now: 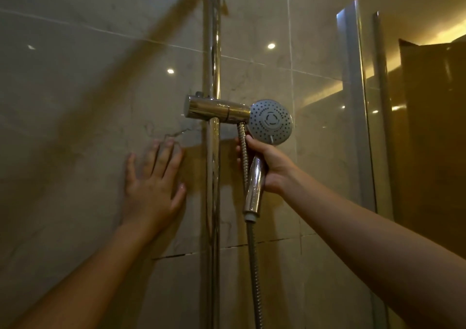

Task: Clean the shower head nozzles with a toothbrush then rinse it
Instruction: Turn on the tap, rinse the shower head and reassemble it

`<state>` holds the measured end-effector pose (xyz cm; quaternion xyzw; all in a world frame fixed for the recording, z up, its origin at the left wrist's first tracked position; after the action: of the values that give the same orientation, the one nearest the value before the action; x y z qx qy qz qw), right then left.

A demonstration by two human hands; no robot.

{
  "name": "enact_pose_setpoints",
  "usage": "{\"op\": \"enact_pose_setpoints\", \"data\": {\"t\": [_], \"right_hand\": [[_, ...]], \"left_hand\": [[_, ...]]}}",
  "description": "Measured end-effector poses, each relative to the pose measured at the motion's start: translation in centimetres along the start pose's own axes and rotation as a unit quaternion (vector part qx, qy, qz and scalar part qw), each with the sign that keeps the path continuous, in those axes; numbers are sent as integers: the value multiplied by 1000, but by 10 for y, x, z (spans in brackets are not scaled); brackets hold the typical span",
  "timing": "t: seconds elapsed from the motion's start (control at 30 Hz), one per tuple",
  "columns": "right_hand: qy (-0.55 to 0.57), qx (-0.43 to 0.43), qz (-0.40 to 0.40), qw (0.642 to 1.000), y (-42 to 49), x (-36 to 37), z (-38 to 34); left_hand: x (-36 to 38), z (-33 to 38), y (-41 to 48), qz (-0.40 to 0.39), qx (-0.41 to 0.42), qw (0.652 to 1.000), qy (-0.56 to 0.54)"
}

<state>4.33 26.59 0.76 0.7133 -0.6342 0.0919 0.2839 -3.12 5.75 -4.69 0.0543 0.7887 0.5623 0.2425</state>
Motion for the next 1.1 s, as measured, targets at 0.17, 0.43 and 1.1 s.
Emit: {"op": "enact_pose_setpoints", "data": {"t": [0.17, 0.43, 1.1], "right_hand": [[-13, -40, 23, 999, 10, 2, -12], [-92, -66, 72, 991, 10, 5, -41], [3, 14, 99, 995, -152, -45, 29]], "left_hand": [[0, -1, 1, 2, 1, 1000, 4], [1, -1, 1, 12, 1, 1000, 4], [-77, 108, -18, 180, -176, 806, -536]]}}
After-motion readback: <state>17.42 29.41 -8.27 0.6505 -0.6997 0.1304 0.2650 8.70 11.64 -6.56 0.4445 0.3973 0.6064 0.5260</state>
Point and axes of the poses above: each hand's wrist, its own y-axis towards the middle knuckle, its own x-axis out of the palm, z = x × y, the point moved 2 cm from there along y, towards the middle knuckle, and after that the axes turned 7 degrees about x, right-handed, at the moved point
